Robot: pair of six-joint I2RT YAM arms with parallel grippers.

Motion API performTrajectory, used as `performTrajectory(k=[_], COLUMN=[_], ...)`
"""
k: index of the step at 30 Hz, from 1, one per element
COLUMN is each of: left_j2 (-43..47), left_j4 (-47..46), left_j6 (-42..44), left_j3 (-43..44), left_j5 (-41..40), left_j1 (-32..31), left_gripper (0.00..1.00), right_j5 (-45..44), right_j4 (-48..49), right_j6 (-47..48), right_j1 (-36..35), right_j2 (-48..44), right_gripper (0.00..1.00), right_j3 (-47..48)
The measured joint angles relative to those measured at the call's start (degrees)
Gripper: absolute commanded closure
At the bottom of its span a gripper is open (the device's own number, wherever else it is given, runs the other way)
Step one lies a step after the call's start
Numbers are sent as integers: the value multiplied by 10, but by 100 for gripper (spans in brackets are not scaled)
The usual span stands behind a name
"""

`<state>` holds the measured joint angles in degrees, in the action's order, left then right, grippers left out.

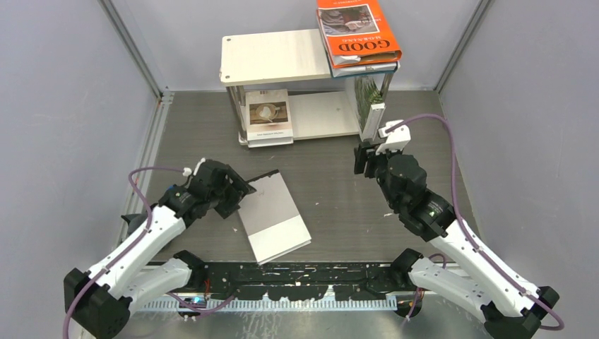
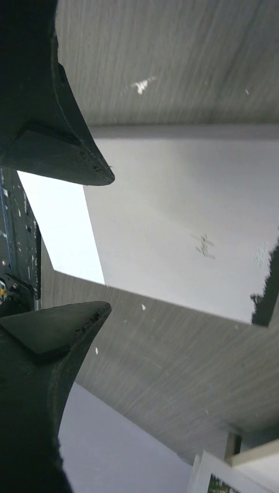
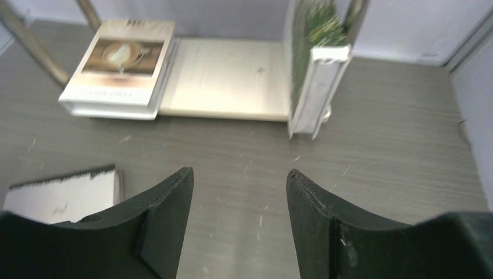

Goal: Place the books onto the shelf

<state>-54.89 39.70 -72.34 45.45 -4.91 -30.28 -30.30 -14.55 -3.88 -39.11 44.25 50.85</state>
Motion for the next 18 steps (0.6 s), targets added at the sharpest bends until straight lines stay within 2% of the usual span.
performTrajectory(k=[7,13,18], left_j2=[50,58,71], left_j4=[28,35,40], left_j6=[-33,-43,-53], left_j3=[-53,-67,-85], left_j5=[0,0,-1], left_j1=[0,0,0], left_gripper=[27,28,28], right_j5=[76,169,256], right_j4=[-77,-53,15], right_j6=[-98,-202,-281], right_j1=[-31,-40,-43], right_j2=[47,107,171], right_gripper=[38,40,40], right_j3=[-2,-61,-116])
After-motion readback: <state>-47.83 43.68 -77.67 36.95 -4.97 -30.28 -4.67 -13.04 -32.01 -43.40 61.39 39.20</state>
